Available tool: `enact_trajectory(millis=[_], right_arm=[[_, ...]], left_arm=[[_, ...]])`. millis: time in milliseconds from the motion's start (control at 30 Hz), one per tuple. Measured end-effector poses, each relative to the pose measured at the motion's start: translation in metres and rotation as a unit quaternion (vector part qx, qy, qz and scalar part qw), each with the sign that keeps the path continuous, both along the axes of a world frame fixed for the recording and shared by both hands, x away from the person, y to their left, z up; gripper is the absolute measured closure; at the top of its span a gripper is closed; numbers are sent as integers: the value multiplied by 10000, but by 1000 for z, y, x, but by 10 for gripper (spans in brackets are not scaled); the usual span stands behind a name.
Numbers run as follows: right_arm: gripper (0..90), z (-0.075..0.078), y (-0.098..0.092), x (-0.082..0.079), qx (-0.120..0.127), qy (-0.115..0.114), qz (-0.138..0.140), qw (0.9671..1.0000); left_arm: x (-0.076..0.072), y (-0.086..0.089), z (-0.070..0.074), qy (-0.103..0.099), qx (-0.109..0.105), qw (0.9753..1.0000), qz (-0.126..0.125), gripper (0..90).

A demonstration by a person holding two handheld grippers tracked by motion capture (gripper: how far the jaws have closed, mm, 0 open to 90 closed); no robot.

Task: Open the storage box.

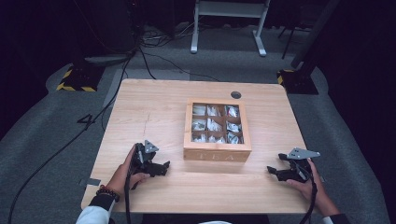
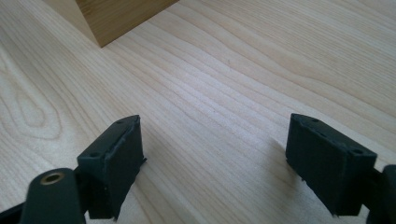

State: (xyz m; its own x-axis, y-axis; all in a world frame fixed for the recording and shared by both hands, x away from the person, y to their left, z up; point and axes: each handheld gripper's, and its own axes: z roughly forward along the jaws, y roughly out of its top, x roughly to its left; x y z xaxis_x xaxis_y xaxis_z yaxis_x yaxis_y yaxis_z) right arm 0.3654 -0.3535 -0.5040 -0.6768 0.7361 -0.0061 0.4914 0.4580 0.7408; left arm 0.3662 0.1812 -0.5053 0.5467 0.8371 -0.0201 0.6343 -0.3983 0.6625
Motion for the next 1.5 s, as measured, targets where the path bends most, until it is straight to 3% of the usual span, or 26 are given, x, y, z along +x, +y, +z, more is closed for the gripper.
enact_trajectory(millis=[233,467,600,800,1000,1500], right_arm=[[186,0,0,1,-4,28,22,10000],[171,4,3,3,-168,161,-70,9997],[182,8,5,5,-53,86,-4,9999],[208,23,14,6,55,-88,154,9998],[254,41,34,6,64,-316,507,9982],[287,56,66,16,217,-349,798,9960]], left_arm=[[4,-4,0,-1,-14,10000,-10,0],[5,4,0,7,24,9991,-413,1],[6,7,0,2,6,9982,-606,1],[6,7,0,2,2,9982,-607,1],[6,7,0,-4,9,9981,-610,1],[5,8,0,-12,5,9979,-643,5]])
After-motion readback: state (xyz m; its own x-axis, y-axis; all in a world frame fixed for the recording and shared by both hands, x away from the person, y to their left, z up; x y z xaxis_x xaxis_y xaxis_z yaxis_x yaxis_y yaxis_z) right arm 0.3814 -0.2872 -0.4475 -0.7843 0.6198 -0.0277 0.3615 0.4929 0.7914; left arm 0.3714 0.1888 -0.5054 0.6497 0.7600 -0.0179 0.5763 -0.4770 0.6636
